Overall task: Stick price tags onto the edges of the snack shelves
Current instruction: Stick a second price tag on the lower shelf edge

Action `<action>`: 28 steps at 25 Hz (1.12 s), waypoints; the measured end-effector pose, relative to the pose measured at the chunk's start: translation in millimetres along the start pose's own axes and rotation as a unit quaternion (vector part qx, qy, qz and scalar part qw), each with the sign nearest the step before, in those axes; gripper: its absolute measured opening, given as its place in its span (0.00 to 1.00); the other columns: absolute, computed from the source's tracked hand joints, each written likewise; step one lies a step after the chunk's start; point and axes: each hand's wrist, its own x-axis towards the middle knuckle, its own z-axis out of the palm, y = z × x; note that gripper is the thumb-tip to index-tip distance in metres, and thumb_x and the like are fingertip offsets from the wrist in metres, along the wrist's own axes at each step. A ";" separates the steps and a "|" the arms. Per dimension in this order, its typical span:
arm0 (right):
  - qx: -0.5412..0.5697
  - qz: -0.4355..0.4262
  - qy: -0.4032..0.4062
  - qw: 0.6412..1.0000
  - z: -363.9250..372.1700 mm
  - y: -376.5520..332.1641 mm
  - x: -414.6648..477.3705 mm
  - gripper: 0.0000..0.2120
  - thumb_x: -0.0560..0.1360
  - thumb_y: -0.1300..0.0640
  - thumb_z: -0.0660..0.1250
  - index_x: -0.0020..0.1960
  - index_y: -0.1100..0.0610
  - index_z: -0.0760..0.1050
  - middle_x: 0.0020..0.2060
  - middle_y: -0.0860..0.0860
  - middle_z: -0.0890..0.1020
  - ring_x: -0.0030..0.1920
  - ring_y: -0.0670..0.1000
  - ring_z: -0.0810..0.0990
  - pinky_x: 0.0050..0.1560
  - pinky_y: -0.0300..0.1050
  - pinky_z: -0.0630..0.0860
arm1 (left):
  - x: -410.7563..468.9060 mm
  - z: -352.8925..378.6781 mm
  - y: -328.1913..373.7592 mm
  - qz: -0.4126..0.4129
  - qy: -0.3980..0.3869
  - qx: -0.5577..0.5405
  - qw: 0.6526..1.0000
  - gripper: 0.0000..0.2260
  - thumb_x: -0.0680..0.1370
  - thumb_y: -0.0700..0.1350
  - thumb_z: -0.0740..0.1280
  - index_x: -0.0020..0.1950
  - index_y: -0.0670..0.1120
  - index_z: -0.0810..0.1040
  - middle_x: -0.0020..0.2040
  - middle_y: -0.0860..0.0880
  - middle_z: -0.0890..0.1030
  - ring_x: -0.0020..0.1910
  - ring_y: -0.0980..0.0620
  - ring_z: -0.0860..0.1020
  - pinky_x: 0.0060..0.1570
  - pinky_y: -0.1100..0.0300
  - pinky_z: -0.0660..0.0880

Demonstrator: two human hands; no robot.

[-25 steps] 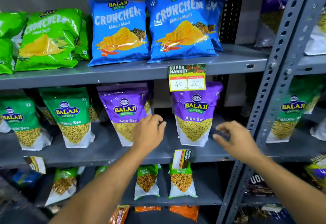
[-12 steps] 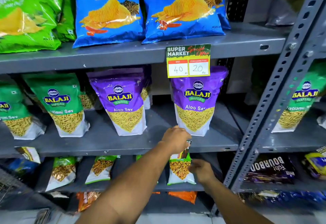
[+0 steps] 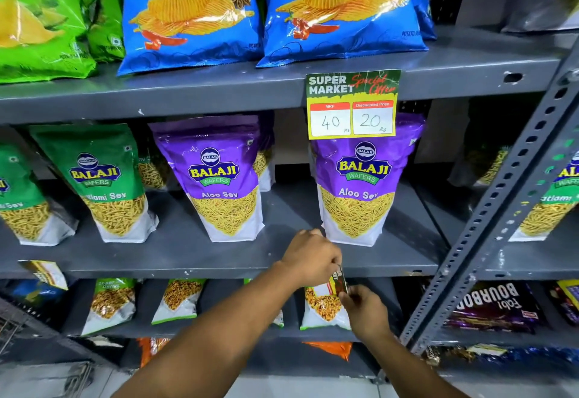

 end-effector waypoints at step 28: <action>-0.165 -0.072 0.105 0.978 -61.6 -22.3 21.2 0.09 0.70 0.42 0.69 0.39 0.48 0.76 0.33 0.43 0.82 0.36 0.50 0.80 0.37 0.45 0.76 | -34.8 46.4 13.0 -0.225 0.089 0.042 0.969 0.14 0.72 0.55 0.63 0.35 0.47 0.81 0.30 0.50 0.82 0.35 0.48 0.79 0.33 0.60 0.71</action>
